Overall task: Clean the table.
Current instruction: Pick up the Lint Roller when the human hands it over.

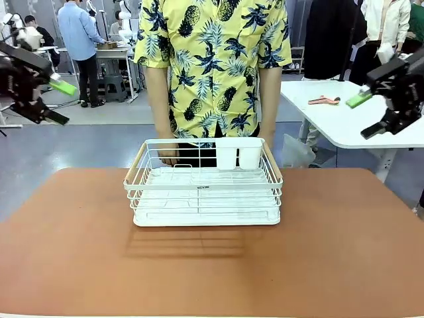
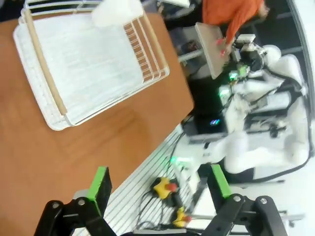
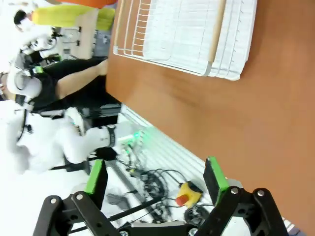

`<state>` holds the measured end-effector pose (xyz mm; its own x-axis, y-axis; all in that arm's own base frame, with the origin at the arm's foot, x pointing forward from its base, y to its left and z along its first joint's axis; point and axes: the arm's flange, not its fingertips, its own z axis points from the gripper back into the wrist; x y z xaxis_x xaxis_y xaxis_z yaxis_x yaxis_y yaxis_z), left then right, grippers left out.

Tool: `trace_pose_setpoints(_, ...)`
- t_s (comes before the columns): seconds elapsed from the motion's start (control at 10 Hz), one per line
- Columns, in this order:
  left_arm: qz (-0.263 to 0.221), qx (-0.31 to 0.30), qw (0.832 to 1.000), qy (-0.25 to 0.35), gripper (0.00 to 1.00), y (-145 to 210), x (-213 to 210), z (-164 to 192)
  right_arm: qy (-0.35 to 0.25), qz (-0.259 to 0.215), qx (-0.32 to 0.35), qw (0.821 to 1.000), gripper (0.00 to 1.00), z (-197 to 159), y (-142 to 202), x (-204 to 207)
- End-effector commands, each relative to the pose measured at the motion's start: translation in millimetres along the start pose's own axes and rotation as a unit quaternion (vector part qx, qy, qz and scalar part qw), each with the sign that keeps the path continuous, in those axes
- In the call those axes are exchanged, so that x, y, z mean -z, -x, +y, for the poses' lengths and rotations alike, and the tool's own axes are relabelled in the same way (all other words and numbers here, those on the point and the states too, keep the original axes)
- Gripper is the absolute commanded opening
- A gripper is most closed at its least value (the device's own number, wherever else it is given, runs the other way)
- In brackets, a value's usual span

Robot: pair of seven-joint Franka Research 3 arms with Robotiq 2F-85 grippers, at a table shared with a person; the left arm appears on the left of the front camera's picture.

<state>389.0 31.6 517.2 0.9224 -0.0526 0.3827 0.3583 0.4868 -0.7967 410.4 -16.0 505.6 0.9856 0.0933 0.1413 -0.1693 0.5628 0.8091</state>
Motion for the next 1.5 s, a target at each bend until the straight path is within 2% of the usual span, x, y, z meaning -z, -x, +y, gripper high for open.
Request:
trace_pose_setpoints(0.0, -0.059, -0.030, 0.997, 0.035, 1.00, 12, -16, 11, -0.035, -0.023, 0.022, 0.999, 1.00, -15, -3, -25)
trace_pose_setpoints(0.2, -0.098, -0.058, 0.992, 0.047, 1.00, 19, -52, 21, -0.046, -0.069, 0.048, 0.995, 1.00, -42, 5, -63)
trace_pose_setpoints(0.4, -0.102, -0.046, 0.992, 0.054, 1.00, 33, -89, 34, -0.059, -0.100, 0.084, 0.990, 1.00, -70, 13, -99)
trace_pose_setpoints(0.6, -0.108, -0.048, 0.991, 0.063, 1.00, 44, -114, 46, -0.070, -0.089, 0.103, 0.988, 1.00, -103, 13, -122)
trace_pose_setpoints(0.9, -0.128, -0.060, 0.988, 0.061, 1.00, 59, -149, 70, -0.082, -0.104, 0.143, 0.981, 1.00, -139, 14, -137)
trace_pose_setpoints(1.2, -0.121, -0.059, 0.989, 0.058, 1.00, 61, -151, 64, -0.077, -0.106, 0.150, 0.980, 1.00, -146, 17, -139)
trace_pose_setpoints(1.3, -0.113, -0.052, 0.991, 0.046, 1.00, 56, -144, 60, -0.083, -0.093, 0.130, 0.984, 1.00, -142, 18, -136)
trace_pose_setpoints(1.4, -0.137, -0.073, 0.986, 0.059, 1.00, 63, -150, 69, -0.069, -0.106, 0.164, 0.978, 1.00, -153, 18, -138)
